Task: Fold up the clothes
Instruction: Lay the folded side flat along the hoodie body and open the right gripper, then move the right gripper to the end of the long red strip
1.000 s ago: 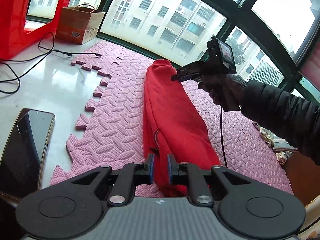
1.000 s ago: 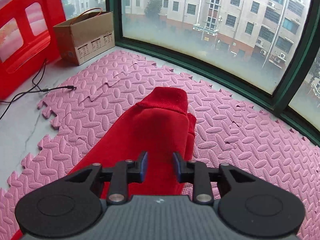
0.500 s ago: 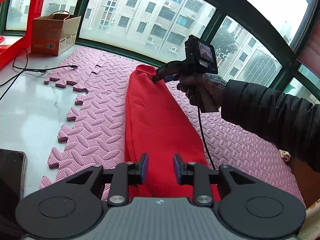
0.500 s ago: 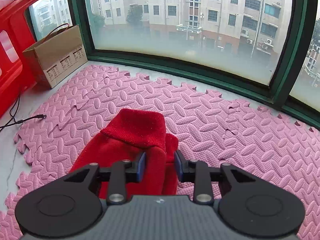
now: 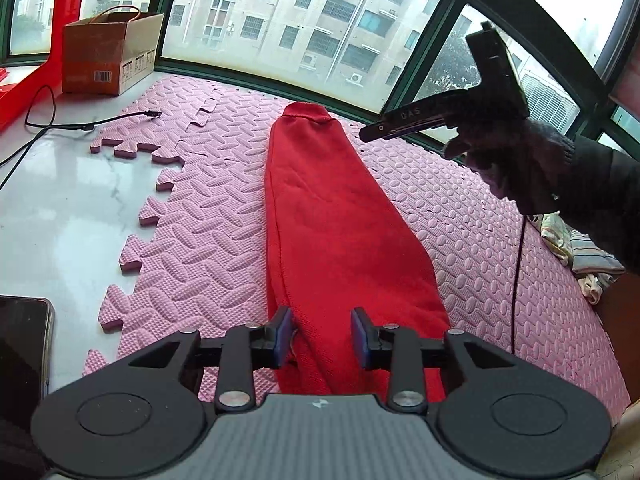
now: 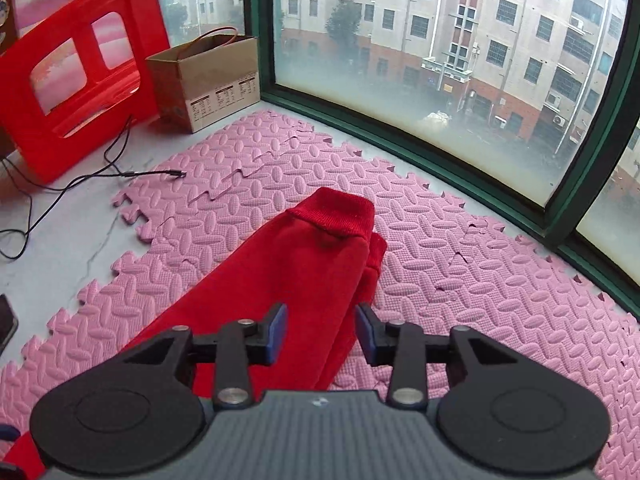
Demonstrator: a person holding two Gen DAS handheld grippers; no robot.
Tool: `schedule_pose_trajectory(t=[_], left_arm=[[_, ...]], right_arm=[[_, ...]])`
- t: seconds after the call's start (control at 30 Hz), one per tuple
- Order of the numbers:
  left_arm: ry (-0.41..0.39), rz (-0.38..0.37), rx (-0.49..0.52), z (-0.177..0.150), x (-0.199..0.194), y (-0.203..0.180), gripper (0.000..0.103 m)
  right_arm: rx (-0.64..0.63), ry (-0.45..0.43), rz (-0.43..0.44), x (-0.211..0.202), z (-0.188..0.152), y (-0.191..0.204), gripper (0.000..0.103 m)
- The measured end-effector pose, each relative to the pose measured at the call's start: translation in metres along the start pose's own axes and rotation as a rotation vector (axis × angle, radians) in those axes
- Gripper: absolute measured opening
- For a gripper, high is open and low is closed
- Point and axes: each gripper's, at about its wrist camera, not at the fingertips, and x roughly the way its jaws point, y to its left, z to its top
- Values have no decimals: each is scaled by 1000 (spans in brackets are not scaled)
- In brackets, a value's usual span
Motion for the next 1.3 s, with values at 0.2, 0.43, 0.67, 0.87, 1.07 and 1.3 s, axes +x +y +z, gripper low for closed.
schedule_pose_trajectory(t=[0.2, 0.43, 0.67, 0.87, 1.07, 1.3], left_arm=[[17, 44, -11, -4, 7, 10, 36], [-52, 34, 35, 4, -16, -8, 35], [-35, -16, 83, 1, -9, -26, 35], [37, -1, 74, -15, 11, -14, 35], [3, -8, 92, -1, 4, -19, 36], [11, -1, 98, 14, 17, -21, 40]], right_arm=[[-118, 44, 88, -45, -47, 41, 43], [-197, 57, 220, -82, -112, 98, 43], [-202, 37, 256, -86, -148, 121, 44], [-178, 32, 266, -82, -164, 117, 49], [-86, -16, 245, -90, -151, 87, 49], [95, -12, 269, -76, -150, 40, 50]])
